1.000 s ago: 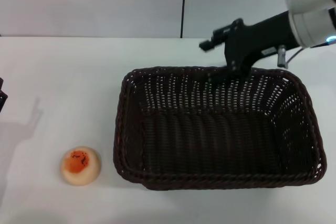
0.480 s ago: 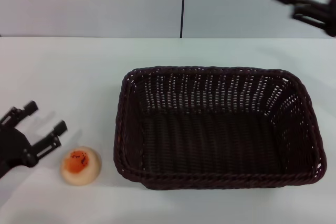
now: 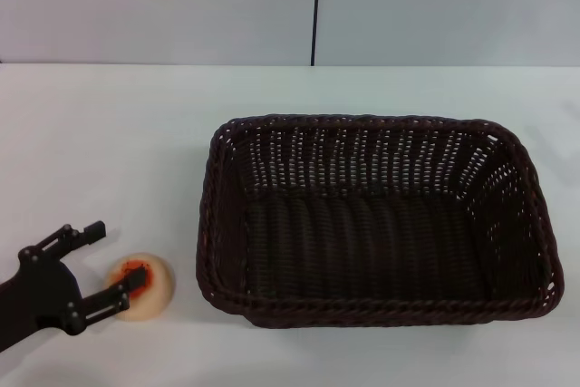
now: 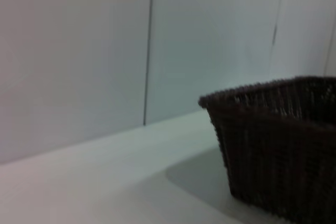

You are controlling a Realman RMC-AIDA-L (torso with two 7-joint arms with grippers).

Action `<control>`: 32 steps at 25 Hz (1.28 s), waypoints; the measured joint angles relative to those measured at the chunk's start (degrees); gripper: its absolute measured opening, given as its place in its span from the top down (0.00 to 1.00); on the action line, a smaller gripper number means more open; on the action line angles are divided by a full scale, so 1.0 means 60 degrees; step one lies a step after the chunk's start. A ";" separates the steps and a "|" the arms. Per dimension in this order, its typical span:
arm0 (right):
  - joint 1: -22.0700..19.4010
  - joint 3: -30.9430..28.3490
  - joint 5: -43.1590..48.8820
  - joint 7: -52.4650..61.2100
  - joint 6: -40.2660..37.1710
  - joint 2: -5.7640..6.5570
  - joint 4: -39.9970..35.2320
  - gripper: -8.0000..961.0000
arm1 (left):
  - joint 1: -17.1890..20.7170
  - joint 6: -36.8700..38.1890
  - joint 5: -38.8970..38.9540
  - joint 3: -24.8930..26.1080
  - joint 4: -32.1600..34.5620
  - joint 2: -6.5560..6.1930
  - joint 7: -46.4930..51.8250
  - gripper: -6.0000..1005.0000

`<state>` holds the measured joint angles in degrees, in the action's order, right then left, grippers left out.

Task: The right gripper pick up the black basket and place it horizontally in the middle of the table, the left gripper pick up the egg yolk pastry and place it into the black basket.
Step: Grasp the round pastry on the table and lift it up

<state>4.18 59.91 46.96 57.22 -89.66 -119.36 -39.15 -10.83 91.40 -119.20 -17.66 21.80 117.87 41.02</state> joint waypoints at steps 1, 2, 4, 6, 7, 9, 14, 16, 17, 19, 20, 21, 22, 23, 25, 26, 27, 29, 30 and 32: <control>0.0010 -0.0058 -0.0043 -0.0059 -0.0085 0.0000 0.0178 0.15 | 0.0004 -0.0088 -0.0017 -0.0128 0.0035 0.0000 0.0054 0.17; 0.0024 -0.0119 -0.0081 -0.0114 -0.0173 0.0001 0.0342 0.15 | 0.0004 -0.0184 -0.0063 -0.0215 0.0050 0.0002 0.0079 0.17; 0.0040 -0.0210 -0.0103 -0.0148 -0.0253 0.0001 0.0545 0.15 | -0.0011 -0.0347 -0.0199 -0.0287 0.0050 0.0015 0.0086 0.18; 0.0048 -0.0263 -0.0128 -0.0155 -0.0278 0.0002 0.0654 0.15 | -0.0052 -0.0476 -0.0392 -0.0300 0.0041 0.0024 0.0170 0.18; 0.0048 -0.0275 -0.0147 -0.0157 -0.0283 0.0002 0.0690 0.15 | -0.0068 -0.0521 -0.0475 -0.0305 0.0042 0.0024 0.0265 0.18; 0.0054 -0.0304 -0.0194 -0.0159 -0.0290 0.0003 0.0746 0.15 | -0.0078 -0.0577 -0.0566 -0.0318 0.0056 0.0023 0.0479 0.19; 0.0151 -0.0426 -0.0223 -0.0163 -0.0293 0.0035 0.0845 0.15 | -0.0025 -0.0469 -0.0632 -0.0326 0.0248 -0.0006 0.0589 0.20; 0.0177 -0.0488 -0.0226 -0.0164 -0.0293 0.0042 0.0853 0.15 | -0.0004 -0.0455 -0.0677 -0.0328 0.0292 -0.0006 0.0589 0.21; 0.0190 -0.0522 -0.0227 -0.0165 -0.0286 0.0043 0.0867 0.15 | 0.0018 -0.0462 -0.0716 -0.0329 0.0300 -0.0003 0.0584 0.21; 0.0239 -0.0552 -0.0230 -0.0166 -0.0265 0.0045 0.0953 0.15 | 0.0042 -0.0484 -0.0724 -0.0322 0.0298 0.0009 0.0556 0.22; 0.0269 -0.0567 -0.0232 -0.0167 -0.0260 0.0046 0.1007 0.15 | 0.0057 -0.0504 -0.0724 -0.0310 0.0293 0.0015 0.0533 0.29; 0.0302 -0.0590 -0.0233 -0.0168 -0.0258 0.0051 0.1071 0.15 | 0.0074 -0.0503 -0.0722 -0.0294 0.0290 0.0017 0.0517 0.37; 0.0312 -0.0614 -0.0233 -0.0169 -0.0258 0.0053 0.1103 0.15 | 0.0096 -0.0496 -0.0712 -0.0274 0.0289 0.0018 0.0499 0.44; 0.0319 -0.0657 -0.0235 -0.0170 -0.0260 0.0057 0.1137 0.15 | 0.0114 -0.0475 -0.0697 -0.0251 0.0291 0.0018 0.0491 0.48; 0.0326 -0.0749 -0.0237 -0.0170 -0.0282 0.0058 0.1197 0.15 | 0.0137 -0.0349 -0.0672 -0.0126 0.0300 0.0017 0.0490 0.55; 0.0328 -0.0789 -0.0239 -0.0171 -0.0306 0.0057 0.1223 0.15 | 0.0140 -0.0163 -0.0655 0.0127 0.0304 0.0010 0.0498 0.58; 0.0328 -0.0798 -0.0239 -0.0172 -0.0326 0.0055 0.1246 0.15 | 0.0137 0.0103 -0.0651 0.0456 0.0304 0.0002 0.0501 0.62; 0.0326 -0.0841 -0.0239 -0.0174 -0.0400 0.0043 0.1347 0.15 | 0.0082 0.0814 -0.0641 0.1307 0.0307 -0.0028 0.0502 0.64; 0.0325 -0.0873 -0.0240 -0.0179 -0.0420 0.0039 0.1438 0.15 | 0.0042 0.1078 -0.0630 0.1637 0.0308 -0.0036 0.0498 0.65; 0.0349 -0.0957 -0.0240 -0.0250 -0.0507 0.0032 0.1682 0.15 | -0.0086 0.1658 -0.0599 0.2266 0.0310 -0.0039 0.0486 0.67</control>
<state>6.28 54.17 45.52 55.72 -92.70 -119.17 -29.06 -11.34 101.34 -122.79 -4.06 23.66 117.63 43.94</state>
